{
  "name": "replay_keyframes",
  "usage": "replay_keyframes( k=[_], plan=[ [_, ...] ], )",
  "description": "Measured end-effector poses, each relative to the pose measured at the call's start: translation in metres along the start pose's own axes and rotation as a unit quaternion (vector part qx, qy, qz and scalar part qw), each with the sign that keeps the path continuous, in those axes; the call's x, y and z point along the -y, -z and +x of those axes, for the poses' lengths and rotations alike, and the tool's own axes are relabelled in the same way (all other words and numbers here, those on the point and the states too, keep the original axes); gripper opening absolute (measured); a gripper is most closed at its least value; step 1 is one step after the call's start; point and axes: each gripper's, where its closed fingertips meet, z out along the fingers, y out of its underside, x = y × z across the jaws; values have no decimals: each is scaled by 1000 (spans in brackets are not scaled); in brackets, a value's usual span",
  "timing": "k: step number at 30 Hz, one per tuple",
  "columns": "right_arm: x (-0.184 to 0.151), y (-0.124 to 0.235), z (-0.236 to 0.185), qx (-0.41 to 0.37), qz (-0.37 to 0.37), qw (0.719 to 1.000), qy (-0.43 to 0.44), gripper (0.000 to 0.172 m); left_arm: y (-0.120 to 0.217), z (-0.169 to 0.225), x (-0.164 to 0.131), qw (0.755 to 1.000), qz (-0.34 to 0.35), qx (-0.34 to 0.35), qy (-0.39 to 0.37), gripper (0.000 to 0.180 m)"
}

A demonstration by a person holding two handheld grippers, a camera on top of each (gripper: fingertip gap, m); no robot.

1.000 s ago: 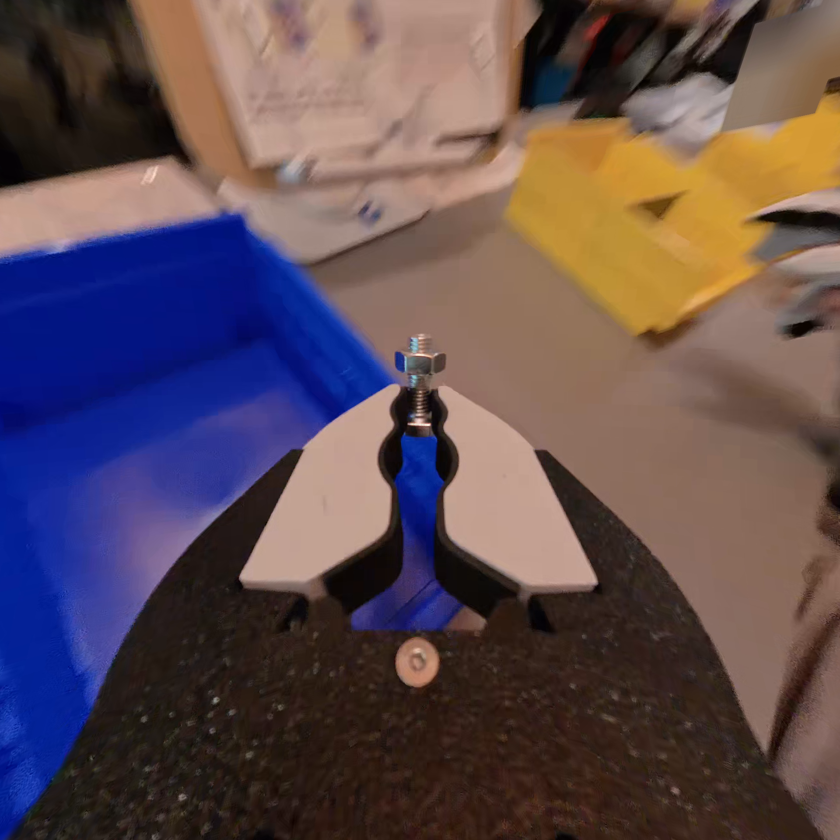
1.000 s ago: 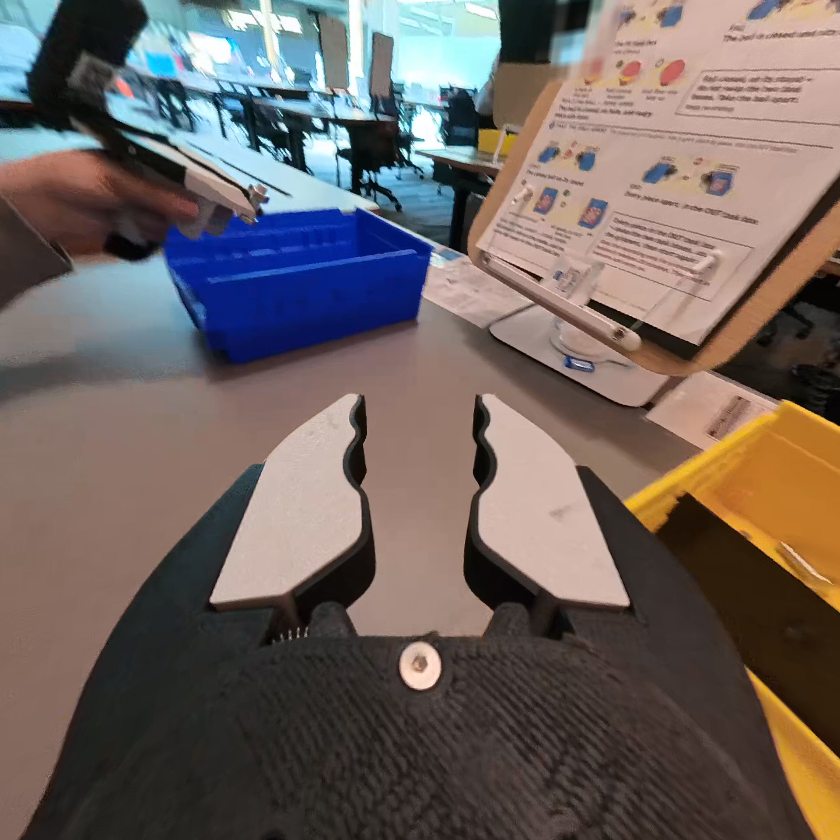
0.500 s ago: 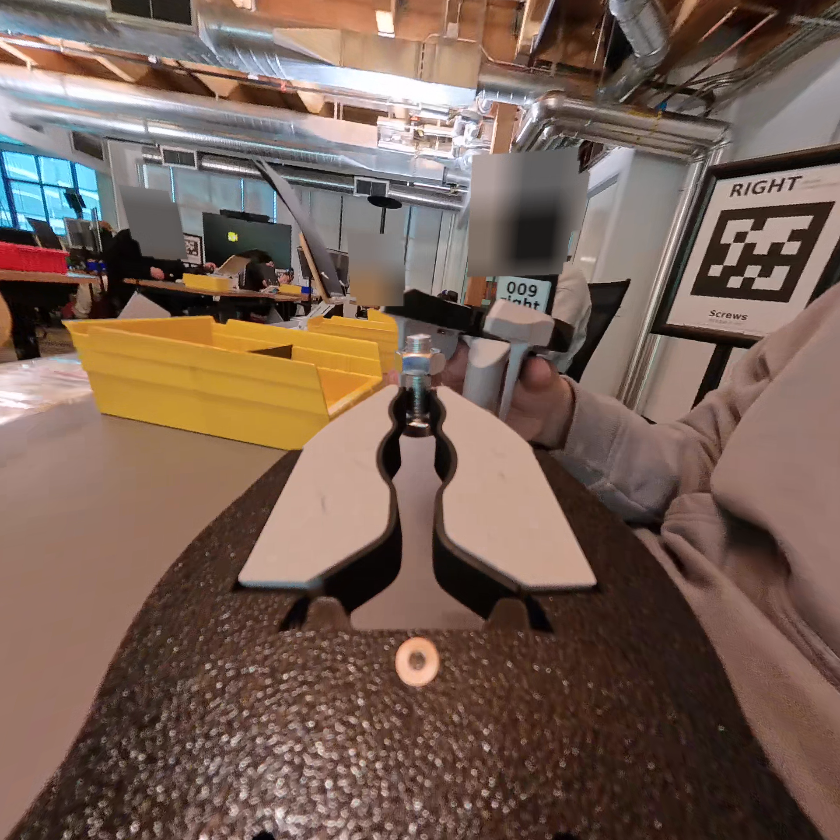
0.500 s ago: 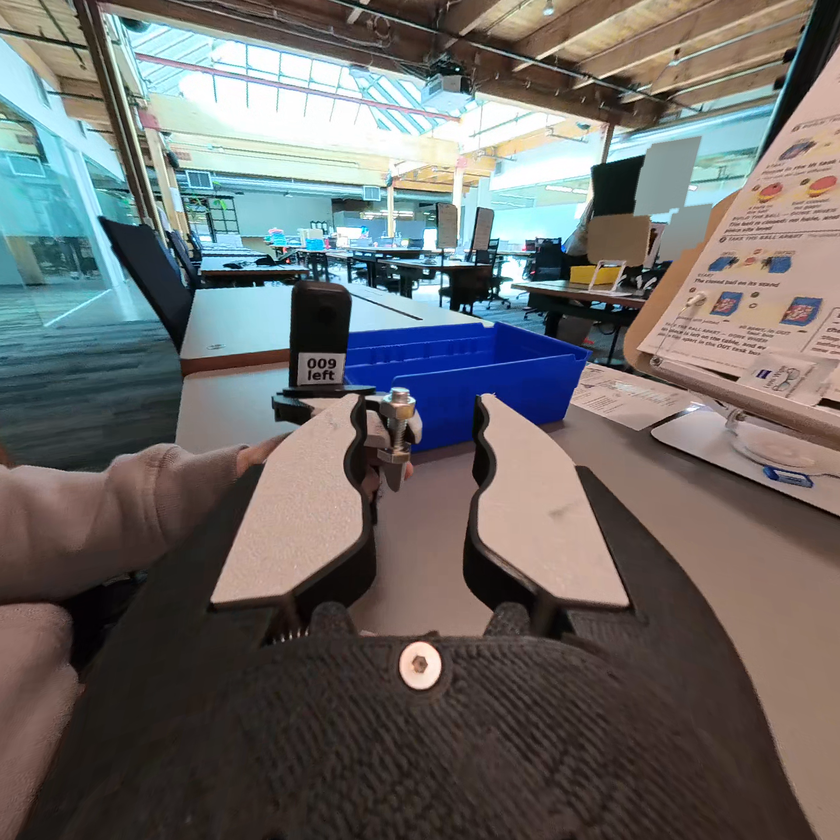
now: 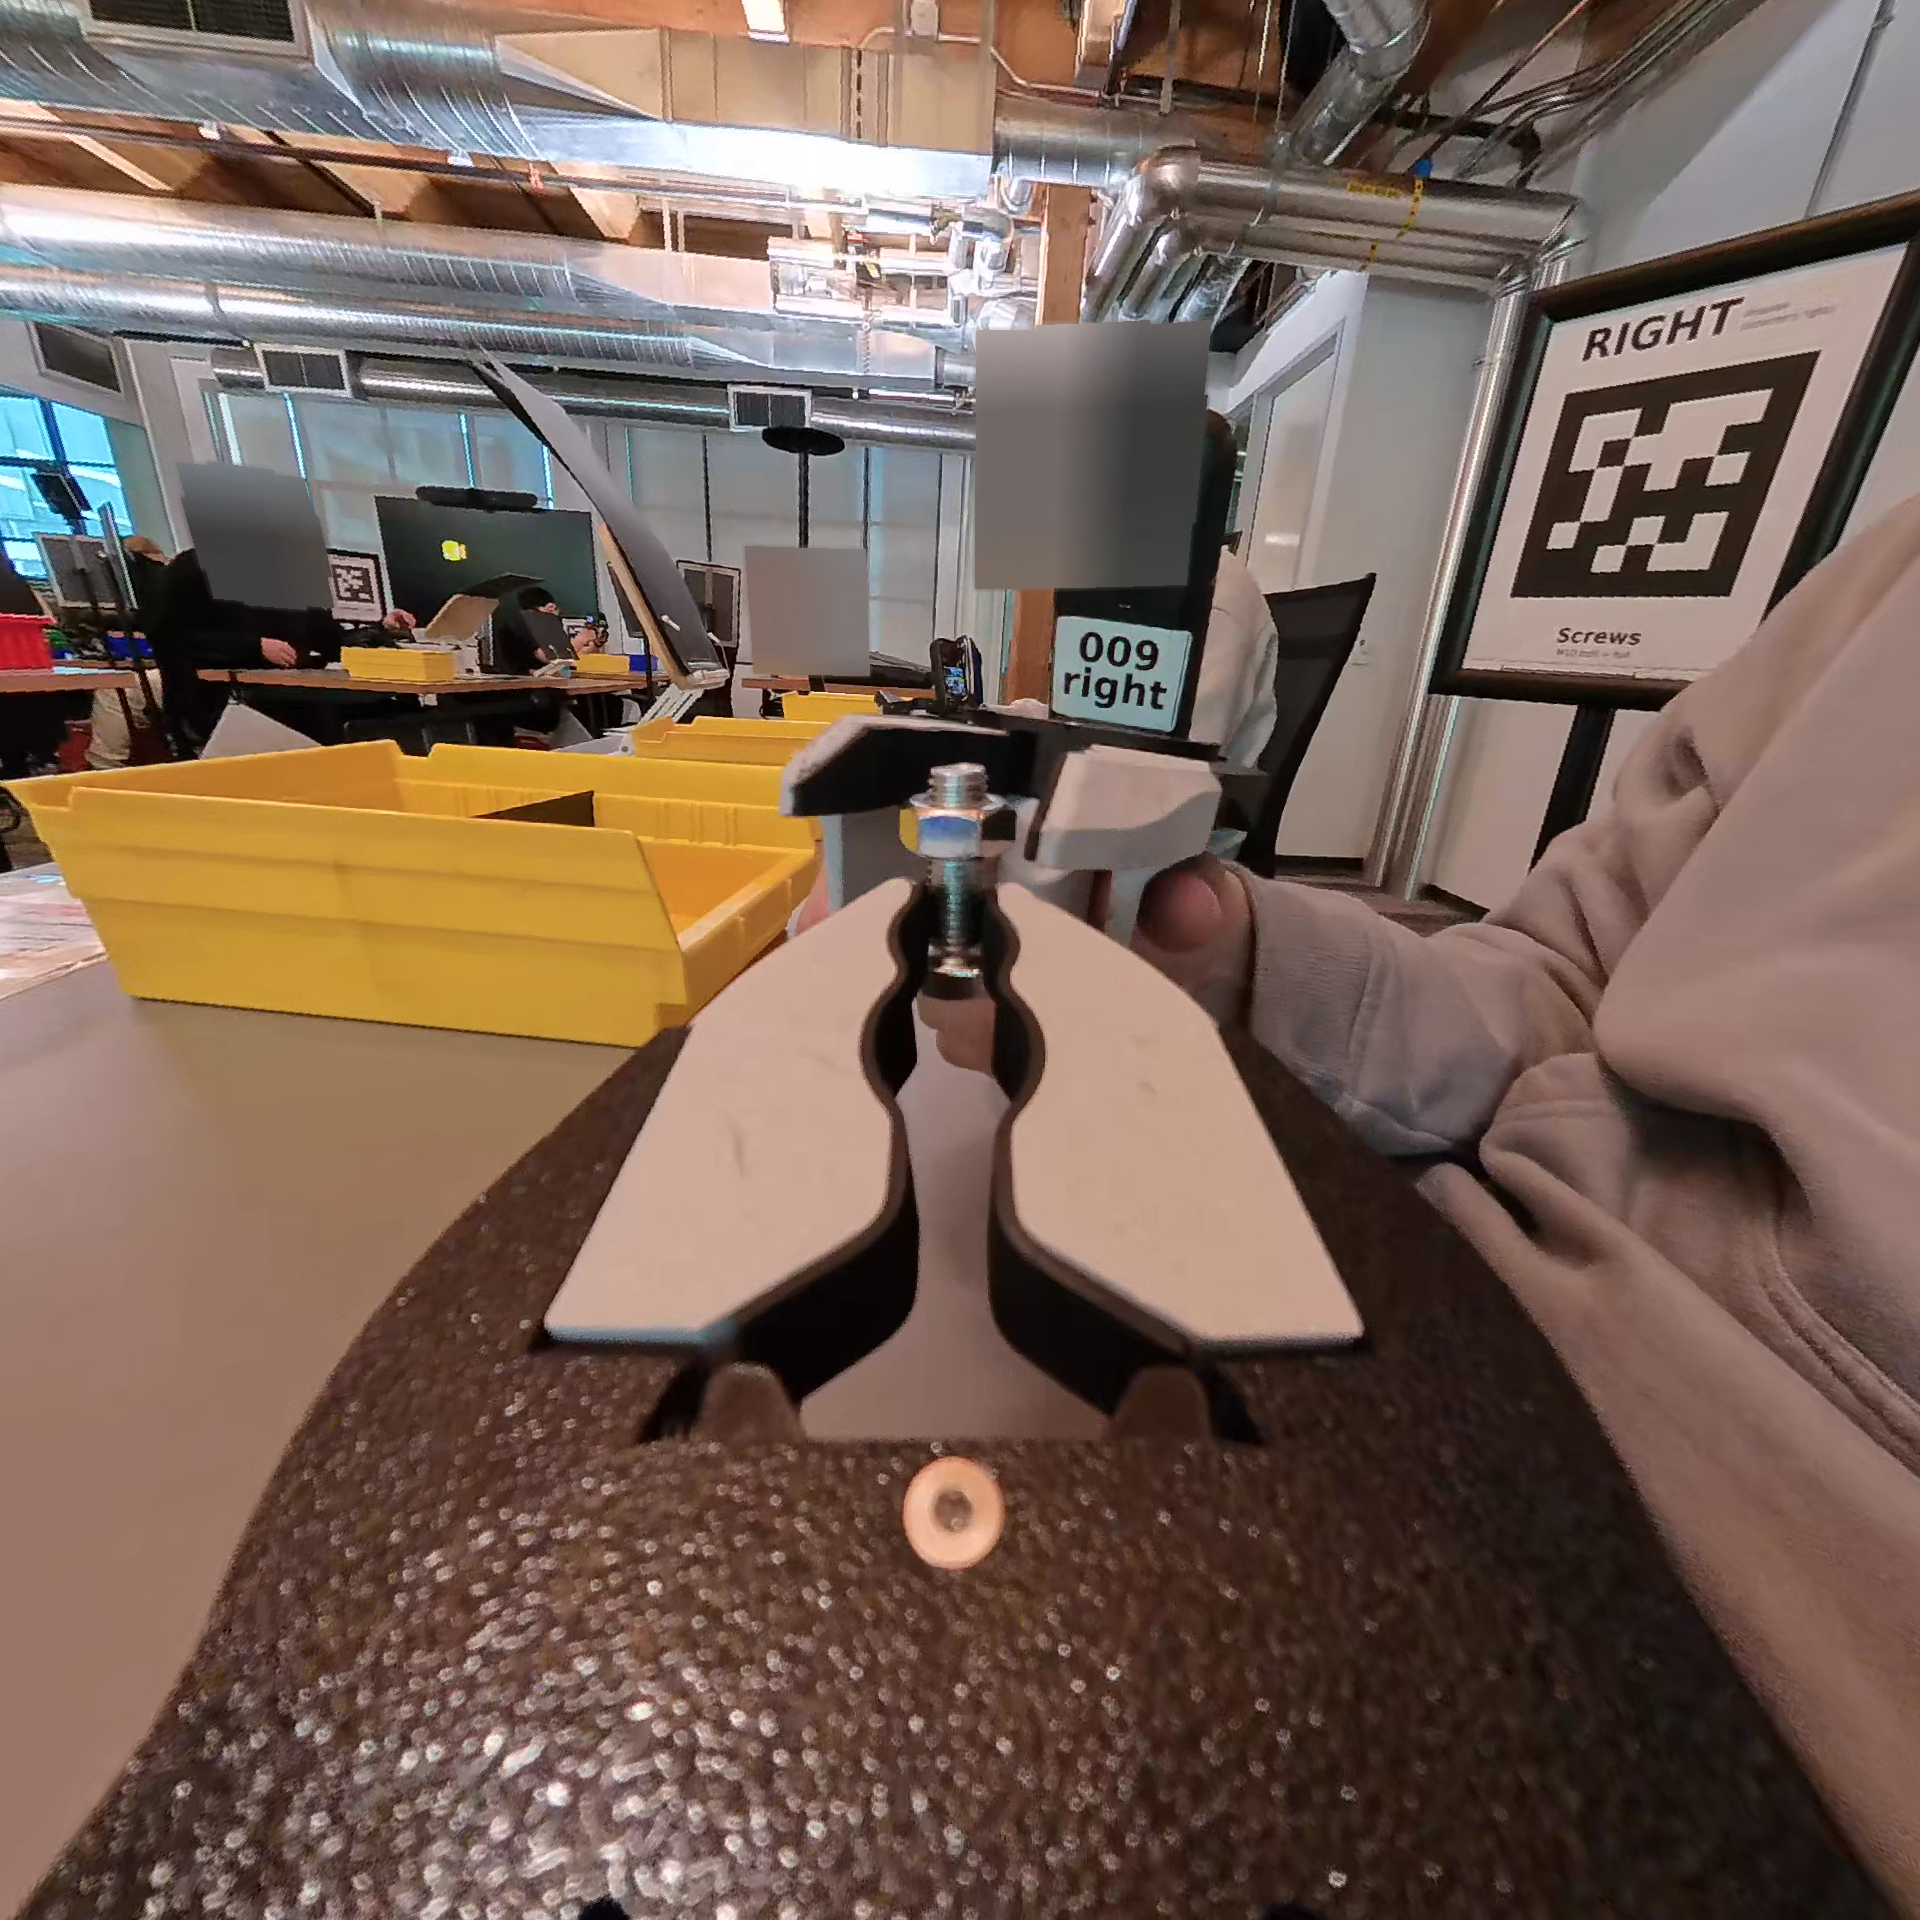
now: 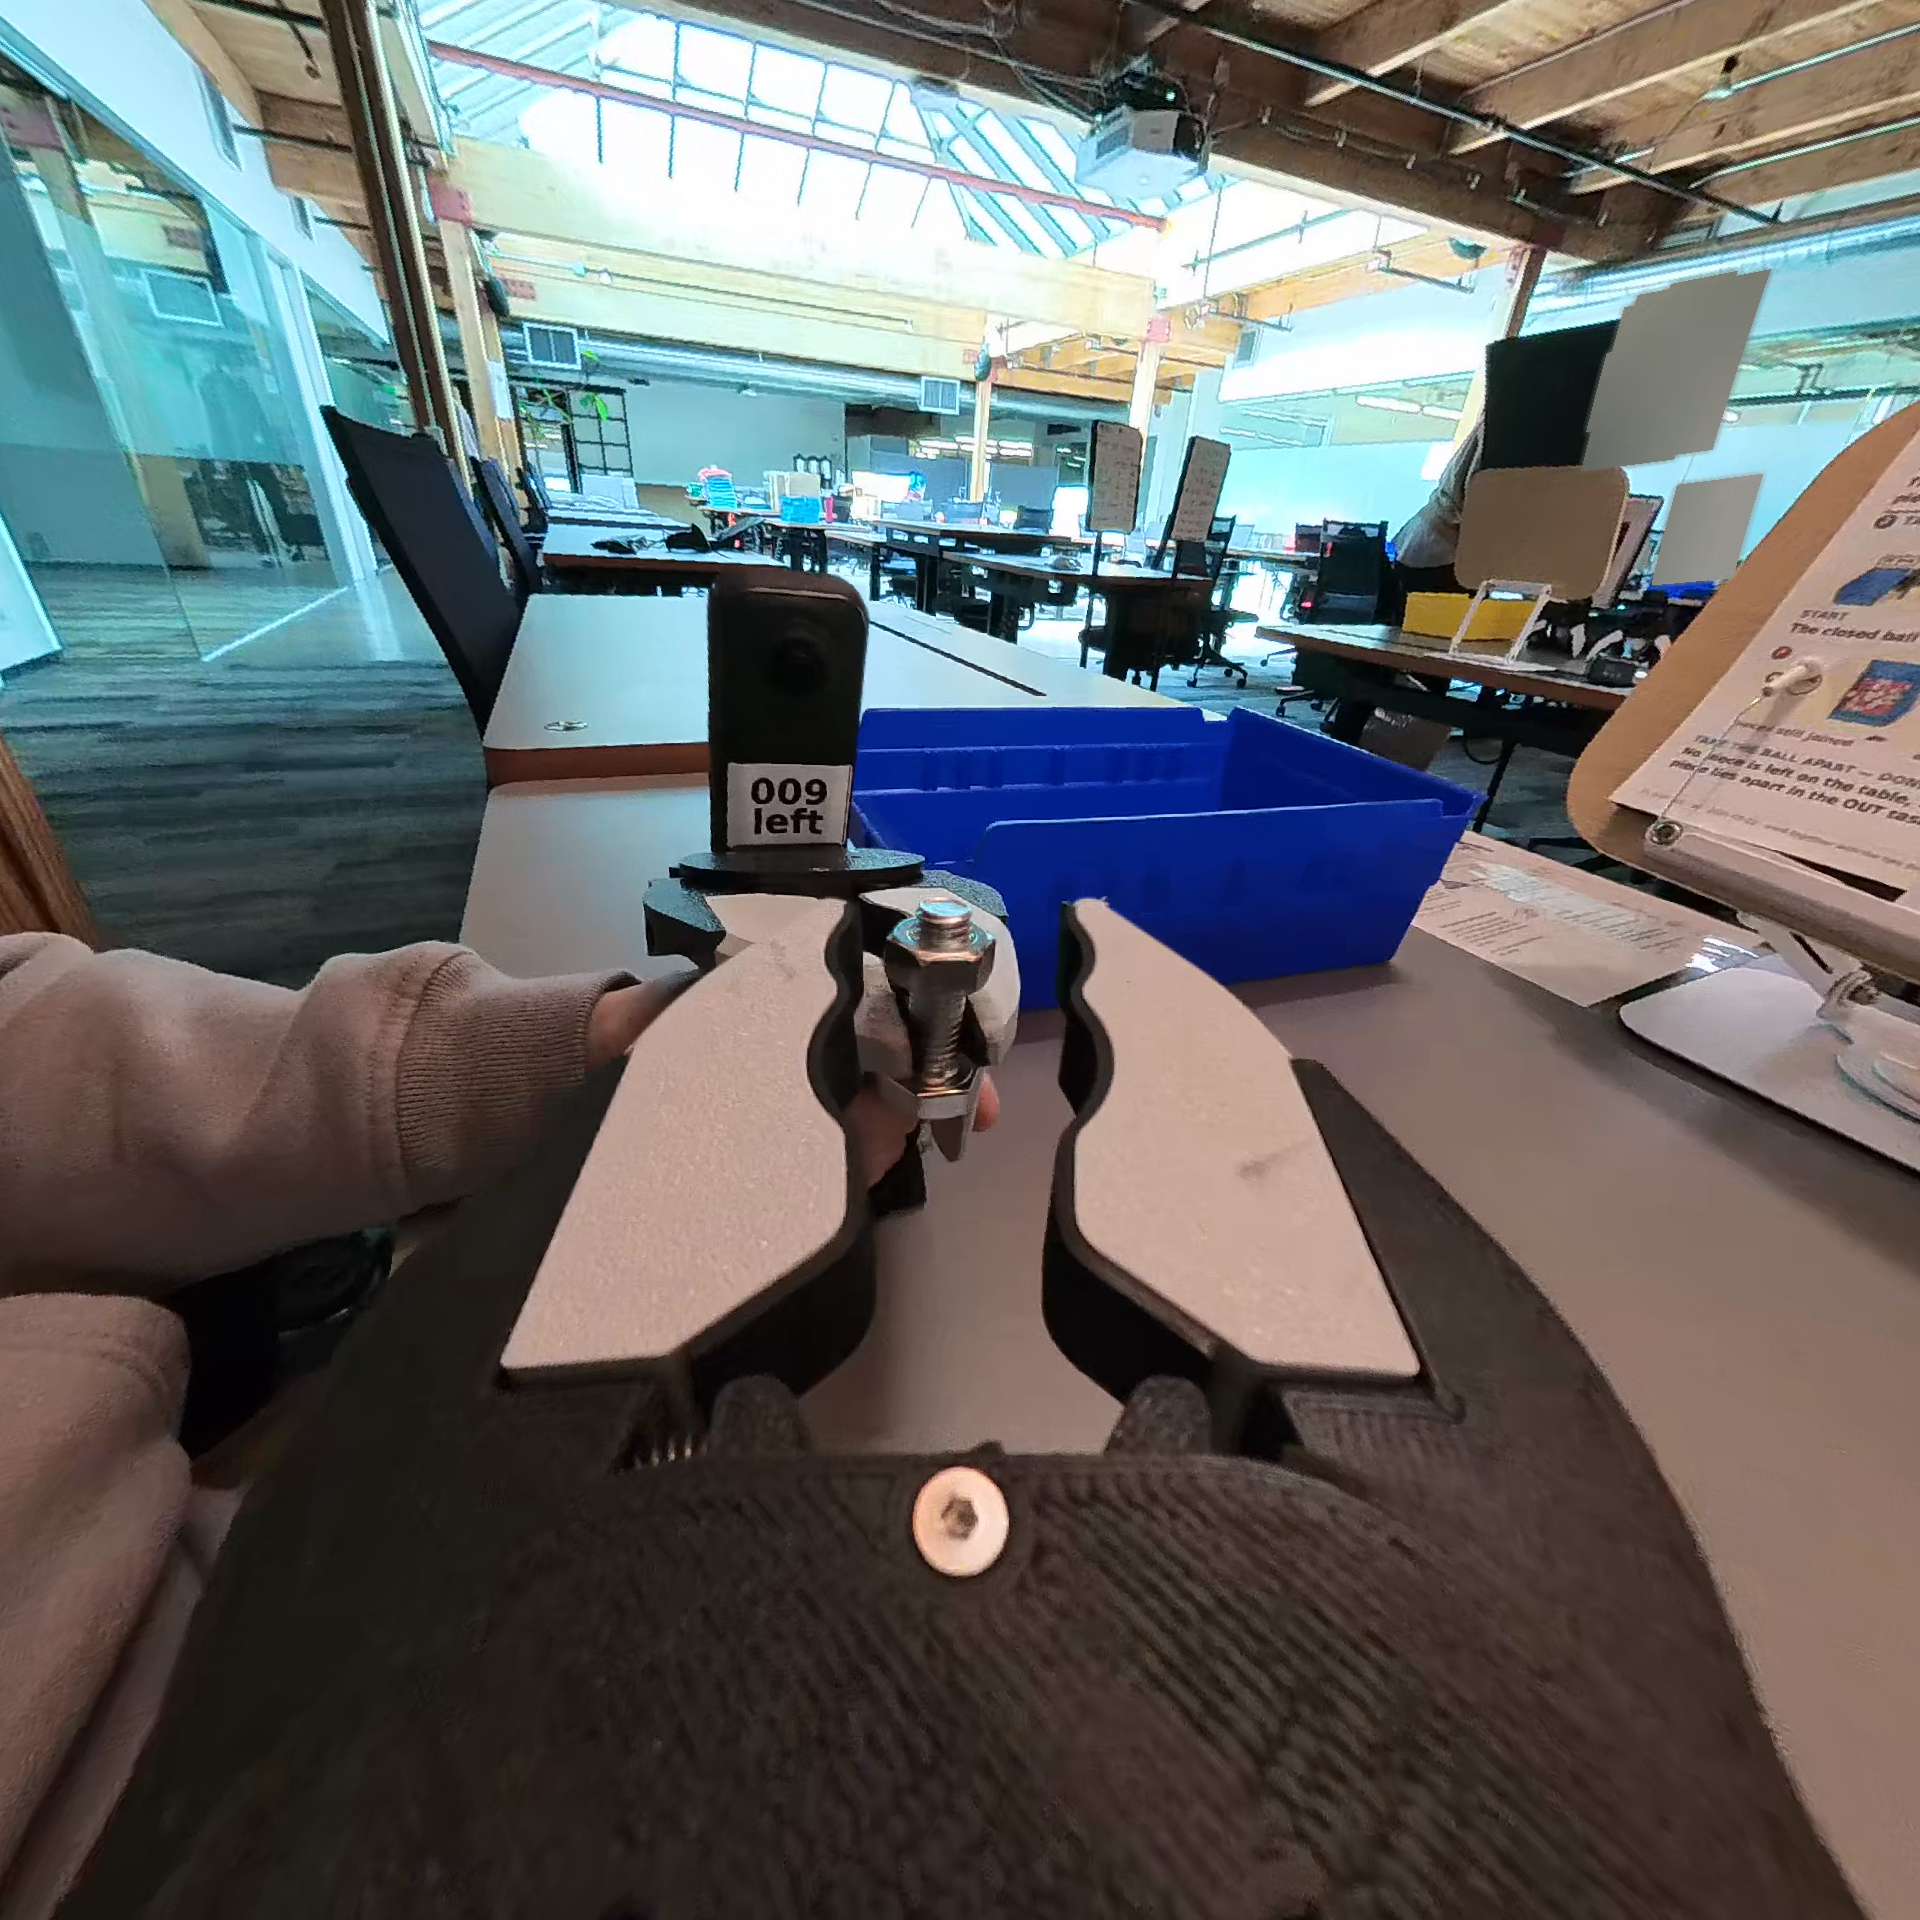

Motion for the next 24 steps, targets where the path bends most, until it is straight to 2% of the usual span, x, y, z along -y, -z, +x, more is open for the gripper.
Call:
replay_keyframes(
  k=[3, 8, 10, 11, 16, 21, 24],
  plan=[
    [-1, -1, 1, -4, 0, 1000, -1, 32, 1, 0, 1, 1000, 3, -1, 0, 9],
    [3, 5, 13, -24, 12, 999, -22, 38, 7, -8, 8, 999, 22, 26, -3, 9],
    [3, 13, 32, -69, 17, 997, -38, 30, 11, -9, 12, 999, 36, 26, -3, 9],
    [2, 17, 41, -86, 18, 995, -38, 34, 12, -8, 14, 999, 43, 26, -3, 8],
    [14, 10, 11, -15, 33, 999, -15, 38, 10, -10, 10, 999, 30, 31, -9, 8],
    [4, -5, 8, -44, 12, 999, 7, 35, 7, -7, 6, 999, 17, 27, -20, 9],
    [4, 2, 21, -63, 19, 998, -7, 46, 10, -13, 9, 999, 26, 43, -12, 9]
  ],
)
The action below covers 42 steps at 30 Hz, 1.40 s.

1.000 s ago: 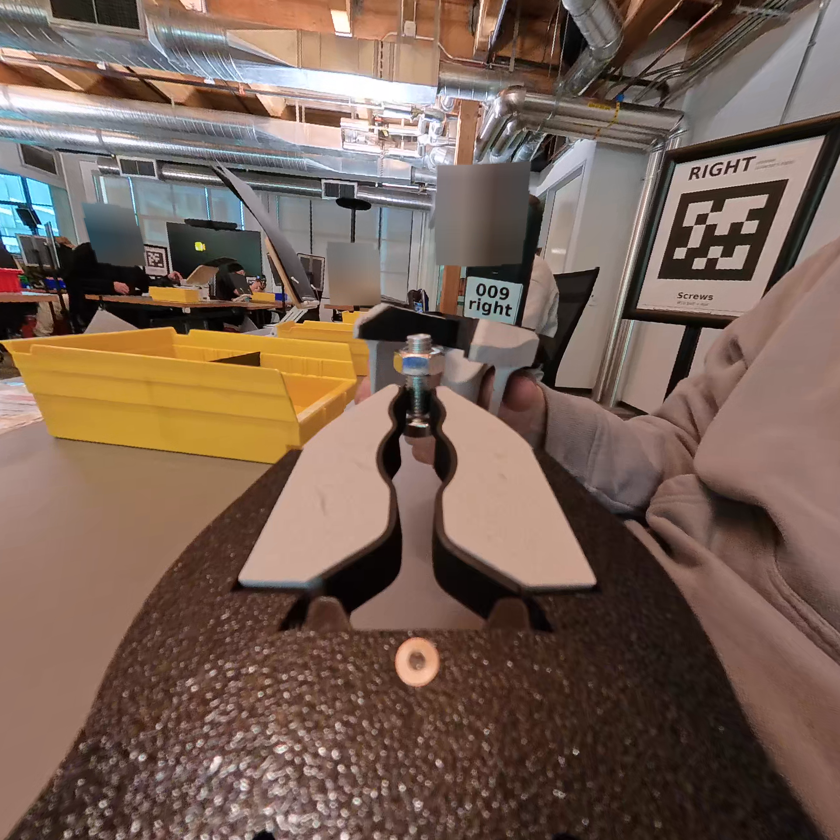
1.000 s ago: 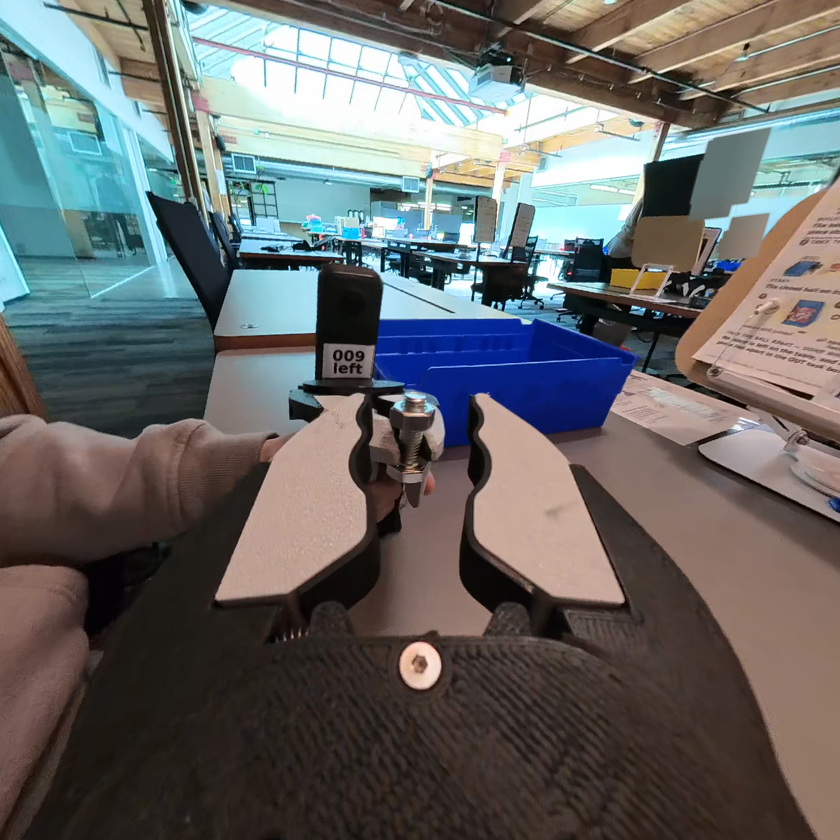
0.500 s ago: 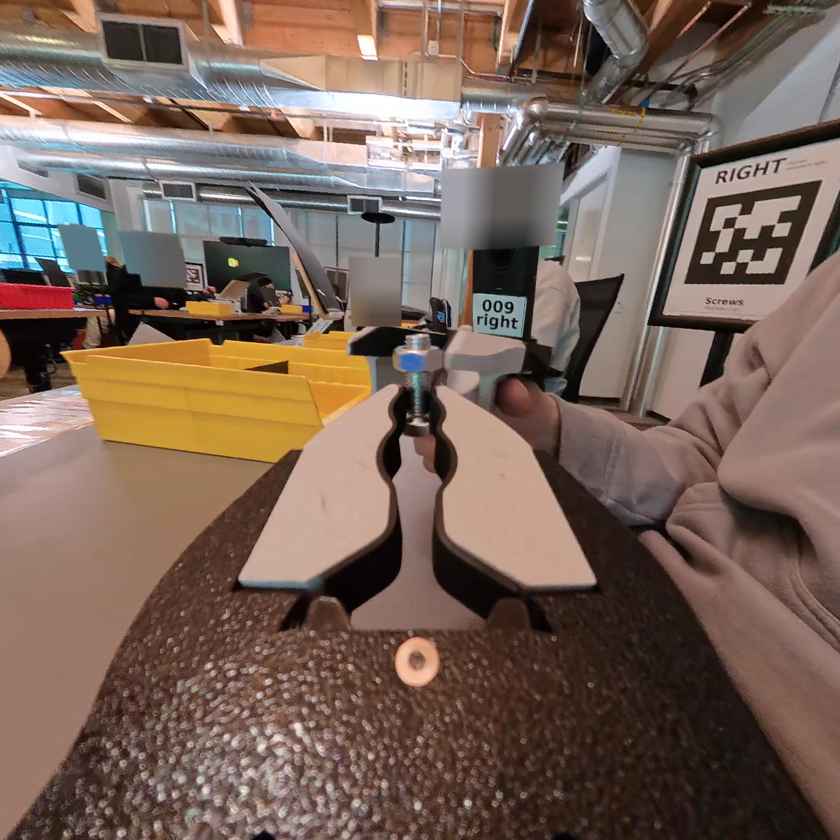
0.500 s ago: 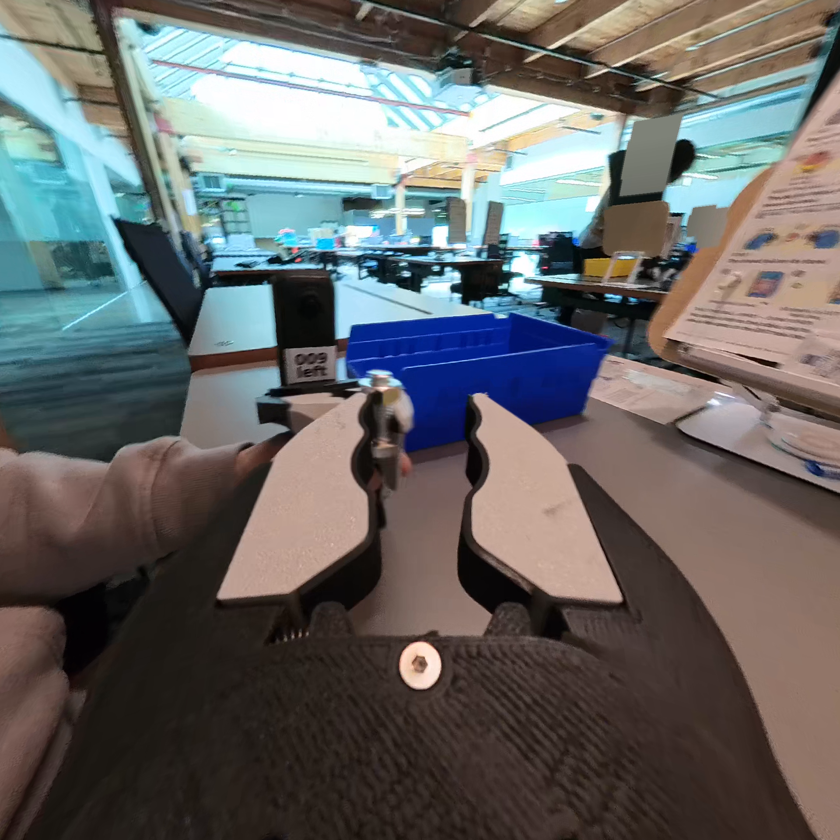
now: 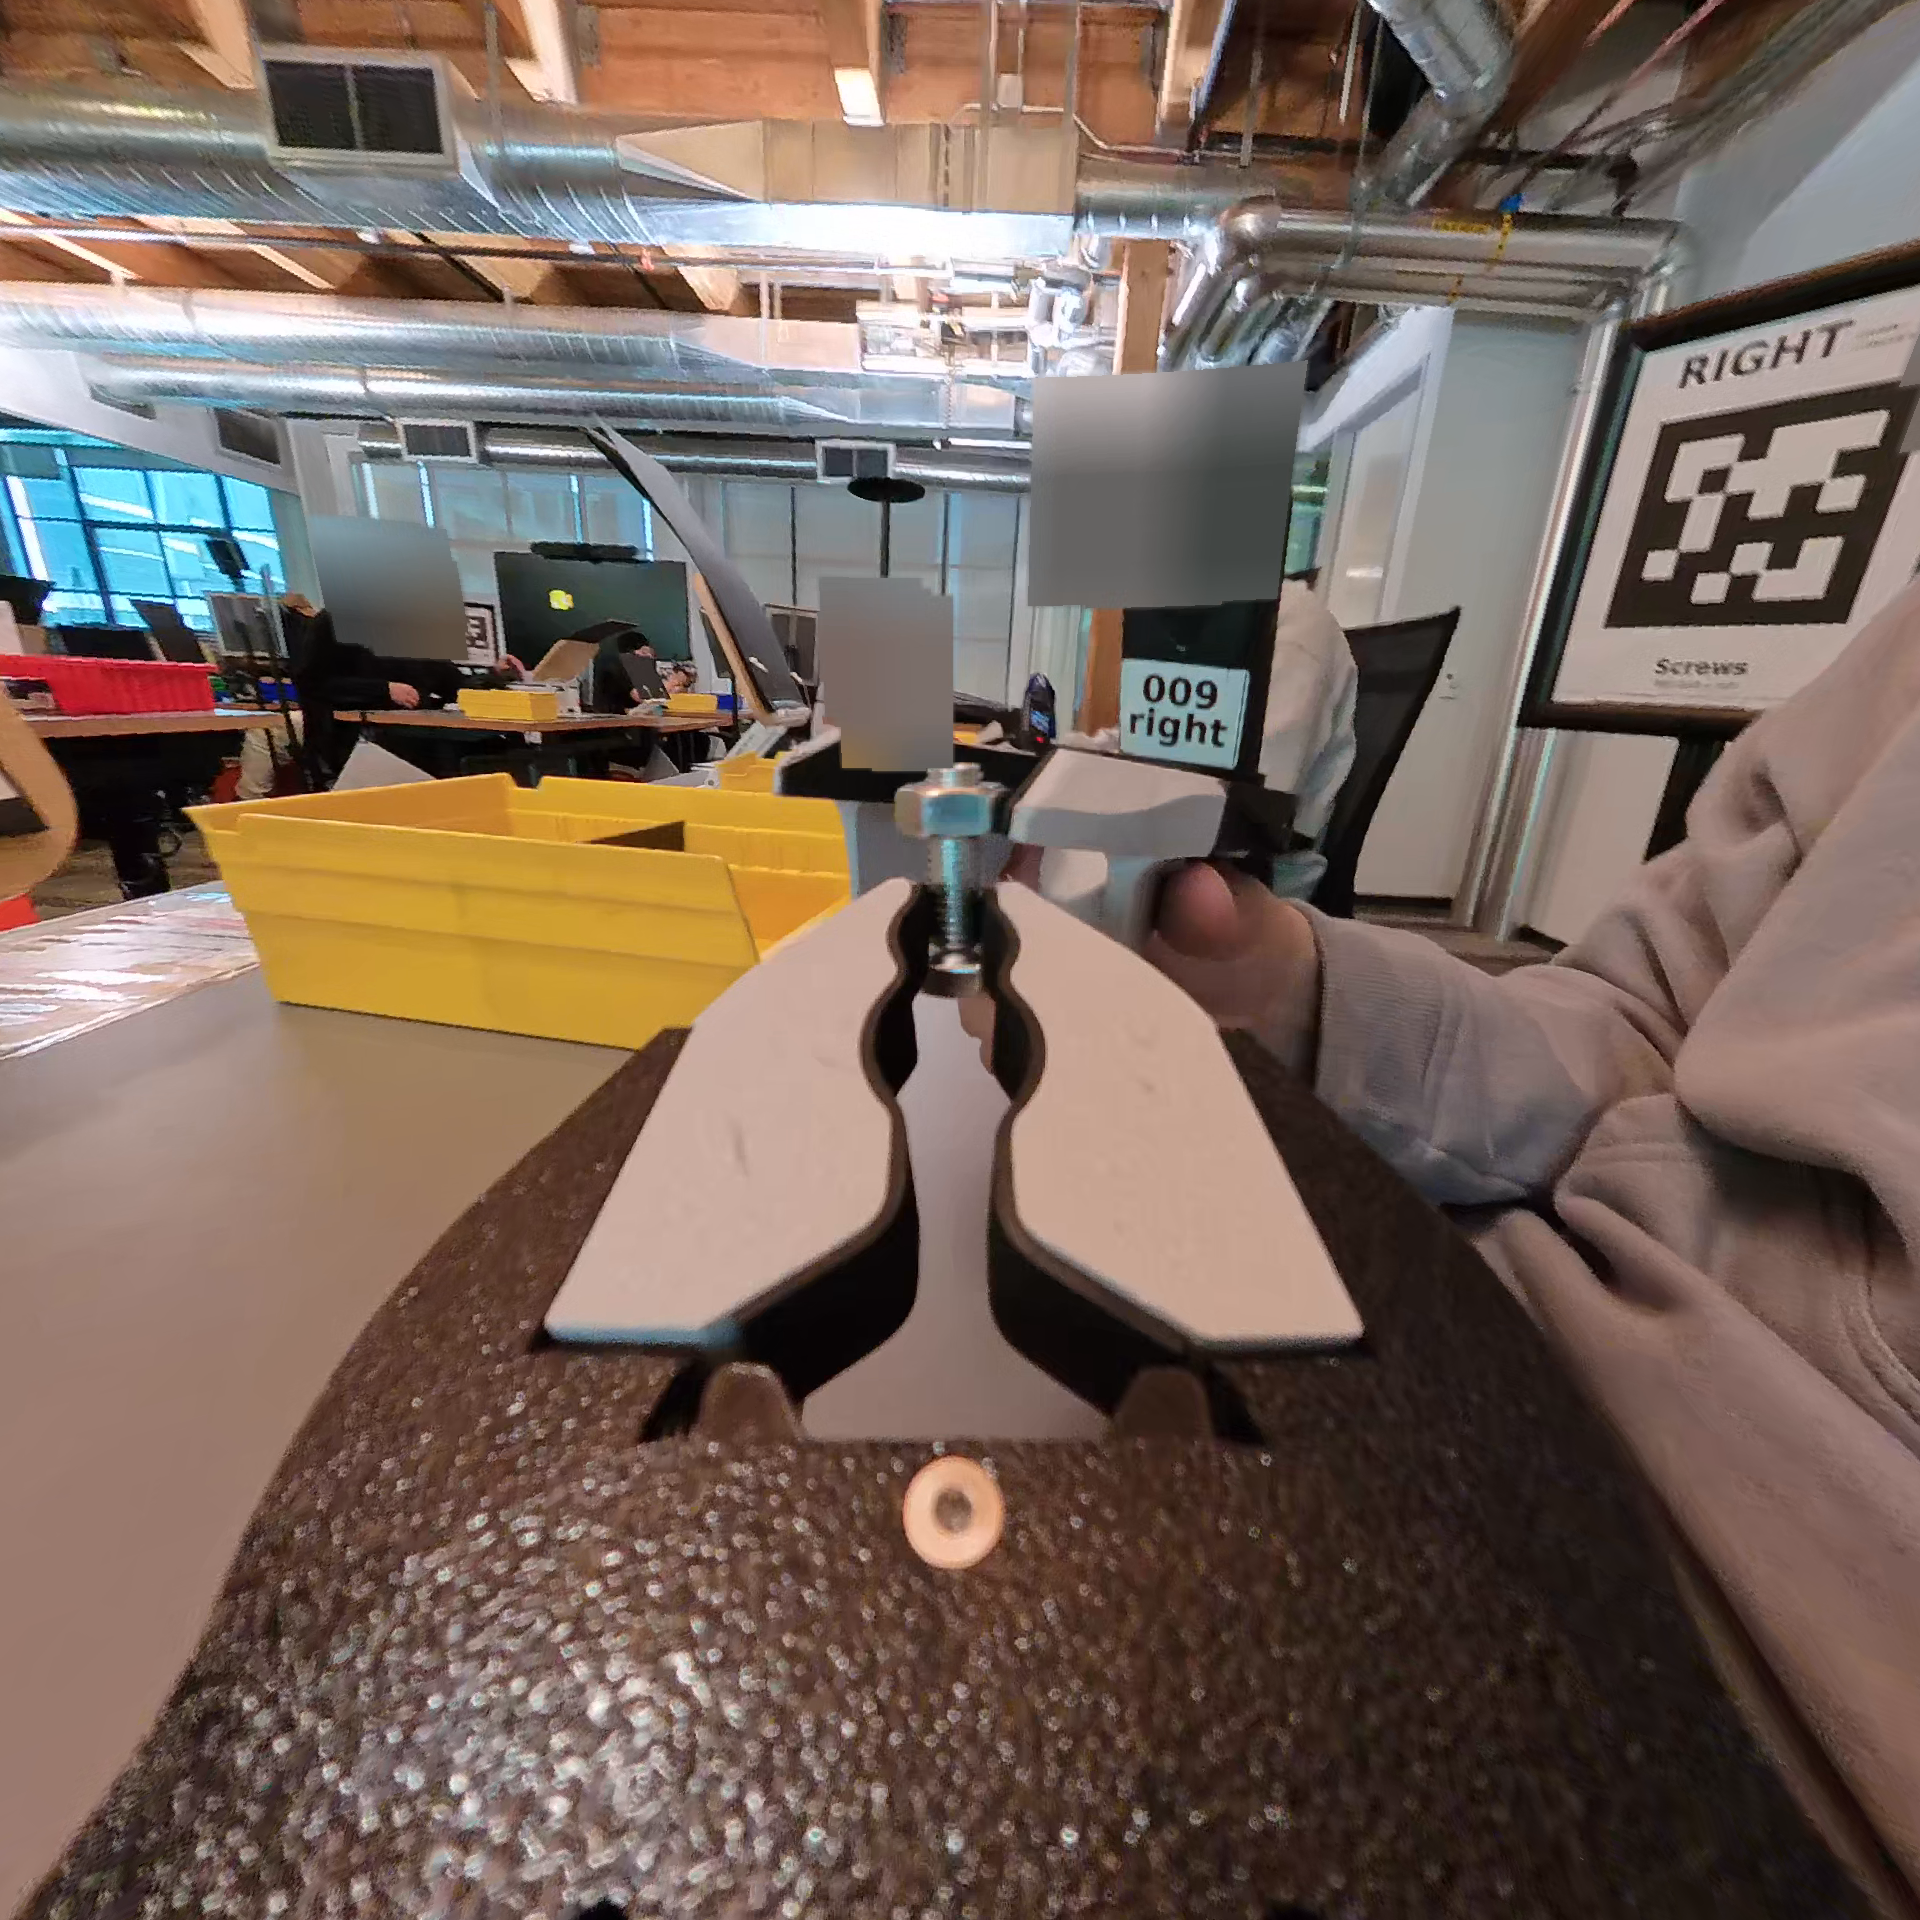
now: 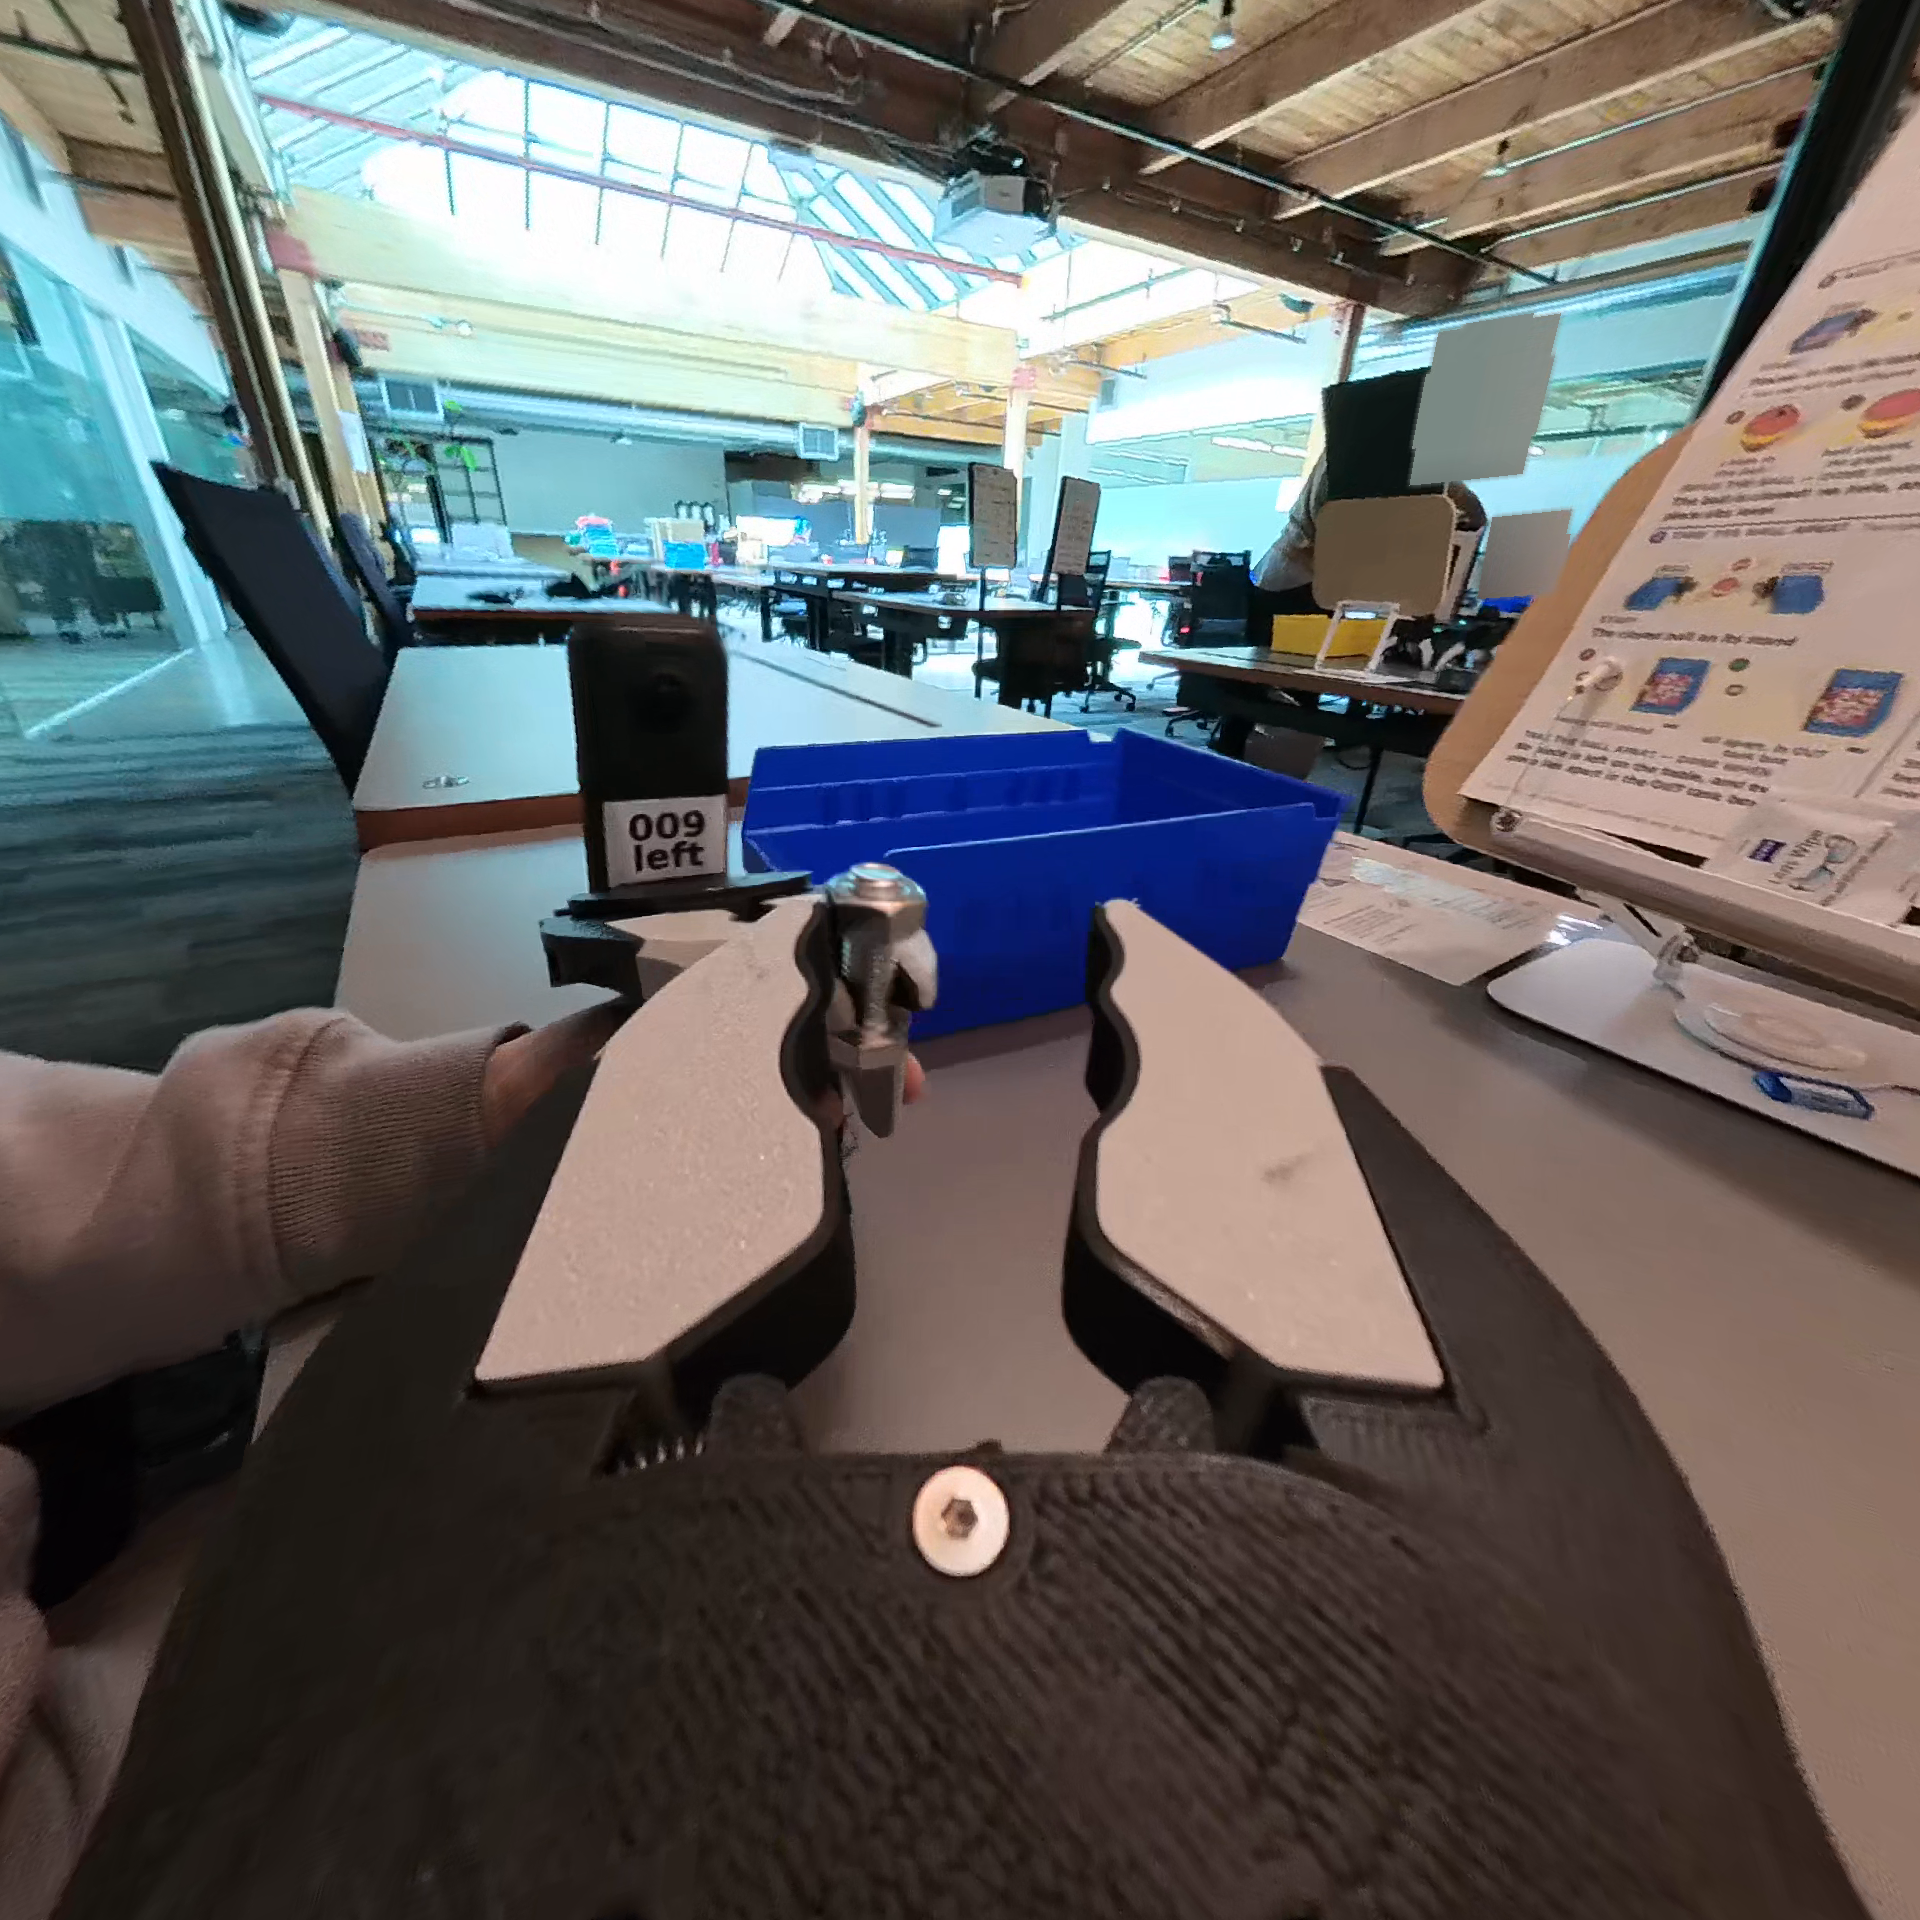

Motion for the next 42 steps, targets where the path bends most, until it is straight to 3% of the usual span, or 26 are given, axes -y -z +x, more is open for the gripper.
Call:
replay_keyframes(
  k=[1, 2, 3, 5, 9, 13, 18, 19, 21, 25, 27, 31, 34, 35, 37, 42],
  plan=[
    [2, 4, 9, -16, 7, 1000, -16, 43, 2, -1, 4, 1000, 13, -1, 4, 9],
    [2, 10, 27, -58, 13, 998, -34, 26, 4, 0, 8, 1000, 27, -6, 7, 9],
    [3, 16, 39, -81, 26, 995, -49, 33, 5, 0, 9, 999, 32, -4, 10, 9],
    [8, 21, 37, -47, 41, 996, -66, 36, 4, -1, 8, 1000, 27, -3, 10, 9],
    [21, 9, 0, 28, 54, 997, -51, 41, -1, 2, -1, 1000, -2, -6, -7, 9],
    [5, -7, -11, 9, 19, 1000, -3, 39, -3, 5, -4, 1000, -13, -11, -15, 9],
    [4, 2, 15, -27, 25, 999, -39, 56, 2, -5, 2, 1000, 7, 12, -1, 9],
    [2, 7, 28, -62, 19, 997, -42, 35, 4, -4, 7, 1000, 24, 8, 2, 8],
    [0, 13, 37, -77, 17, 997, -27, 44, 7, -6, 11, 999, 42, 9, 14, 8],
    [19, 7, 5, 11, 51, 997, -56, 47, 3, -5, 5, 1000, 20, 12, 2, 9],
    [18, -1, -6, 17, 45, 998, -44, 45, 0, -3, 0, 1000, 2, 9, -8, 9],
    [2, -8, -3, -12, 7, 1000, -7, 44, -2, 0, -2, 1000, -5, 6, -15, 8],
    [5, -2, 9, -22, 18, 999, -32, 51, 4, -6, 4, 1000, 18, 17, -1, 8],
    [3, 3, 24, -59, 16, 997, -42, 32, 6, -6, 9, 999, 32, 14, 2, 8],
    [-2, 13, 46, -99, 15, 994, -51, 39, 8, -6, 12, 999, 45, 15, 9, 8],
    [18, 4, 3, 28, 61, 993, -92, 46, 1, -4, 2, 1000, 12, 13, -6, 9]
  ],
)
